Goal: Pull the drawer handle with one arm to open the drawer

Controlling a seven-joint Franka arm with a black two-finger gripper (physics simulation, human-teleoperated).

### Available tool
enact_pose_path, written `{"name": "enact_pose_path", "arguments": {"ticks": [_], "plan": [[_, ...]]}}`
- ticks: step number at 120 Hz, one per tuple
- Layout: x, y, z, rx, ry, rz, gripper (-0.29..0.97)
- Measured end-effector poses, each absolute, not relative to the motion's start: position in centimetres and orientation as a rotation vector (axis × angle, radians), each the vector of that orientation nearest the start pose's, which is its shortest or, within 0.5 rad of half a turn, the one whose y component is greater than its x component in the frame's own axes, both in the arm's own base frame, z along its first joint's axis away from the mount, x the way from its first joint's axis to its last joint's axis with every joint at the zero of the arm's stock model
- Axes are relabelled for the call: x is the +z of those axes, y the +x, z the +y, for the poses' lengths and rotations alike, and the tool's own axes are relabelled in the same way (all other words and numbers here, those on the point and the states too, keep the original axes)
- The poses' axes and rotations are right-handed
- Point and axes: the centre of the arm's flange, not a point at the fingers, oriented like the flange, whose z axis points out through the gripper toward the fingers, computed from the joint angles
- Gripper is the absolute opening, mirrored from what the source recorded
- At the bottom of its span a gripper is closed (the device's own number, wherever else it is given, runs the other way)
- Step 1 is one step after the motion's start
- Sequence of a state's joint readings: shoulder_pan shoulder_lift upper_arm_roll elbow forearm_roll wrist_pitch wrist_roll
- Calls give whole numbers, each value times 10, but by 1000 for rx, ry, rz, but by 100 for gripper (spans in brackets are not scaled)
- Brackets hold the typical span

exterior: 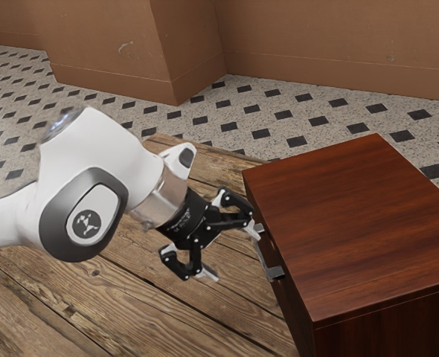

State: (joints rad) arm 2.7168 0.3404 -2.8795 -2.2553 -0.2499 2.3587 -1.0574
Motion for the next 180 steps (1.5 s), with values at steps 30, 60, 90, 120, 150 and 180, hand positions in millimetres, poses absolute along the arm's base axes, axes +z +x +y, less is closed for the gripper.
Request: {"name": "enact_pose_path", "arguments": {"ticks": [30, 60, 90, 120, 150, 180], "plan": [[534, 483, -76, -432, -3138, -1831, 68], [511, 495, -79, -457, -3102, -1844, 68], [516, 496, -81, -514, -3112, -1841, 68], [530, 490, -74, -555, -3144, -1852, 67], [526, 473, -64, -543, -3152, -1848, 66], [516, 461, -61, -500, -3135, -1857, 67]]}}
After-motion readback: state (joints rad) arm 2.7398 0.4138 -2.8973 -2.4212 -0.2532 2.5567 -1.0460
